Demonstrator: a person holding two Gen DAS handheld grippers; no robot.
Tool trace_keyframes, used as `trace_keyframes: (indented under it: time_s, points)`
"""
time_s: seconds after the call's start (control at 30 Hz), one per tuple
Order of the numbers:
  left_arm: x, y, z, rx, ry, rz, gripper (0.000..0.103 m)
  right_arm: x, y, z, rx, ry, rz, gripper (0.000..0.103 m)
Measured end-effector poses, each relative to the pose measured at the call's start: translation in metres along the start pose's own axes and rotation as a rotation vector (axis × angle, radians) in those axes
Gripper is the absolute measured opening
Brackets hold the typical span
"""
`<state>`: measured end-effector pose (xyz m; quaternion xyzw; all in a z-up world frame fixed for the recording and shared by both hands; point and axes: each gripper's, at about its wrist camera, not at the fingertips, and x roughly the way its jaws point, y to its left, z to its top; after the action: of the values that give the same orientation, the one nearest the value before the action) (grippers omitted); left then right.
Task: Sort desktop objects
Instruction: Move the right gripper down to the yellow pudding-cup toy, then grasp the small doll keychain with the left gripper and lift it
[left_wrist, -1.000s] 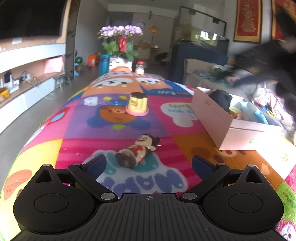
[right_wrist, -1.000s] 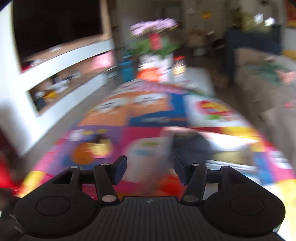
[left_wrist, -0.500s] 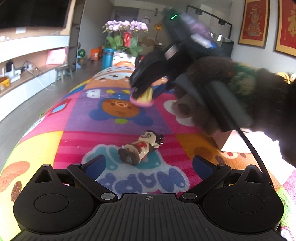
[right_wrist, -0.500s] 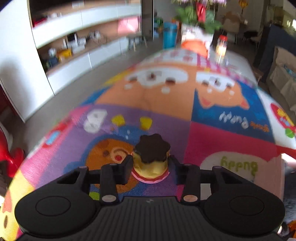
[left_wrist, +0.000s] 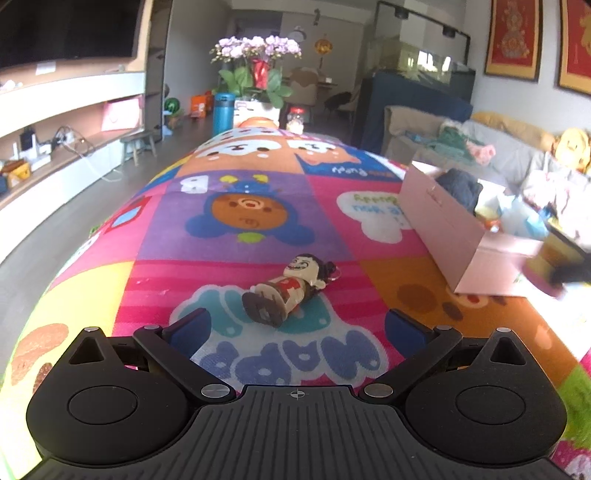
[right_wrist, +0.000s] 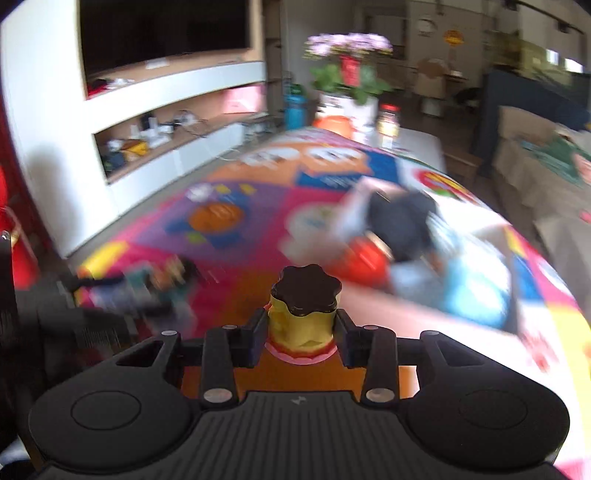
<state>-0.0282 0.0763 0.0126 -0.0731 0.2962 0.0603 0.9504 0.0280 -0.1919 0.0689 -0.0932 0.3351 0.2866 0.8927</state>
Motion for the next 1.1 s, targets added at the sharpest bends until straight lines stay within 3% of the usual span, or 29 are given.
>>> trace_keyframes:
  time_s: [0.13, 0.27, 0.5, 0.83, 0.93, 1.03, 1.07, 1.1]
  points:
    - [0.007, -0.008, 0.003, 0.048, 0.039, 0.027, 0.103, -0.012, -0.028, -0.042, 0.103, 0.01, -0.075, 0.039]
    - [0.016, -0.015, 0.006, 0.068, 0.088, 0.047, 0.103, -0.016, -0.047, -0.071, 0.199, -0.031, -0.121, 0.071]
    - [0.026, -0.03, 0.01, 0.076, 0.103, 0.022, 0.103, -0.021, -0.062, -0.101, 0.295, -0.062, -0.12, 0.098]
    - [0.065, -0.032, 0.038, 0.05, 0.053, 0.004, 0.103, -0.019, -0.055, -0.108, 0.283, -0.054, -0.109, 0.103]
    - [0.069, -0.037, 0.042, 0.081, 0.028, -0.025, 0.103, -0.015, -0.057, -0.108, 0.297, -0.031, -0.102, 0.103]
    - [0.067, -0.048, 0.04, 0.138, -0.001, -0.009, 0.1, -0.015, -0.058, -0.108, 0.299, -0.032, -0.102, 0.103]
    - [0.066, -0.052, 0.039, 0.162, -0.005, -0.001, 0.092, -0.015, -0.058, -0.108, 0.301, -0.032, -0.102, 0.103]
    - [0.066, -0.055, 0.038, 0.181, -0.003, 0.012, 0.077, -0.015, -0.058, -0.108, 0.301, -0.033, -0.101, 0.103]
